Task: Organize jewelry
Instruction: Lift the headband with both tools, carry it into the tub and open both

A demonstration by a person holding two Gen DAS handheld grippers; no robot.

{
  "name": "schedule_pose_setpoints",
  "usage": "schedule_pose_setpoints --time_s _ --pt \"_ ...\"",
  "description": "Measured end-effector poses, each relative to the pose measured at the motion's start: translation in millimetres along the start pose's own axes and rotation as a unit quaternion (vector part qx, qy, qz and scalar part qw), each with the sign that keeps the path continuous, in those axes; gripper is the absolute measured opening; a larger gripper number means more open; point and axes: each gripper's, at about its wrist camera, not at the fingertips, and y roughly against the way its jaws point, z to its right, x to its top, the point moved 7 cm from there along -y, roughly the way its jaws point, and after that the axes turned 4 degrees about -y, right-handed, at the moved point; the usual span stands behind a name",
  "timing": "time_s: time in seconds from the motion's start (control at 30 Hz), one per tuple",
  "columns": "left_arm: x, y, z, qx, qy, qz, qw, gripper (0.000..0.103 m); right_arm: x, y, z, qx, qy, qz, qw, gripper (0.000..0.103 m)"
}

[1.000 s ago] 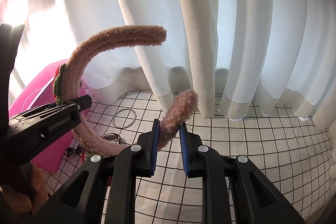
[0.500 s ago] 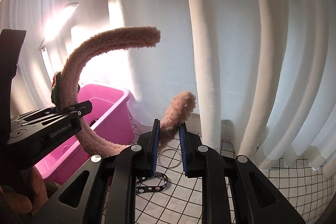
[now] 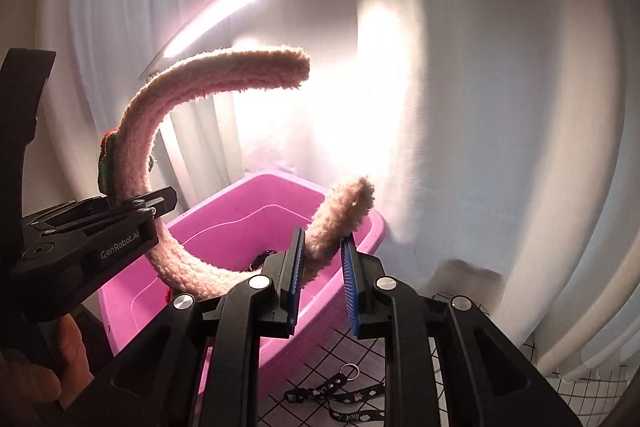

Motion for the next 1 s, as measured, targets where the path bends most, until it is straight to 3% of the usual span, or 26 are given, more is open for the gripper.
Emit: schedule_pose_setpoints --time_s 0.37,0.87,0.97,1.0 --pt "-28 -54 -61 0.035 0.035 -0.056 0.9972 0.031 -11 -66 -56 0.023 0.038 -0.058 0.997 0.018" --pt "-57 -105 -73 0.048 0.026 -0.141 0.9885 0.031 -22 -102 -56 0.007 0.032 -0.112 0.993 0.018" --pt "-62 -106 -73 0.046 0.03 -0.154 0.9865 0.035 -24 -105 -55 0.001 0.029 -0.121 0.992 0.018" --pt "-63 -107 -74 0.05 0.032 -0.158 0.9857 0.046 -25 -104 -55 -0.002 0.029 -0.121 0.992 0.019"
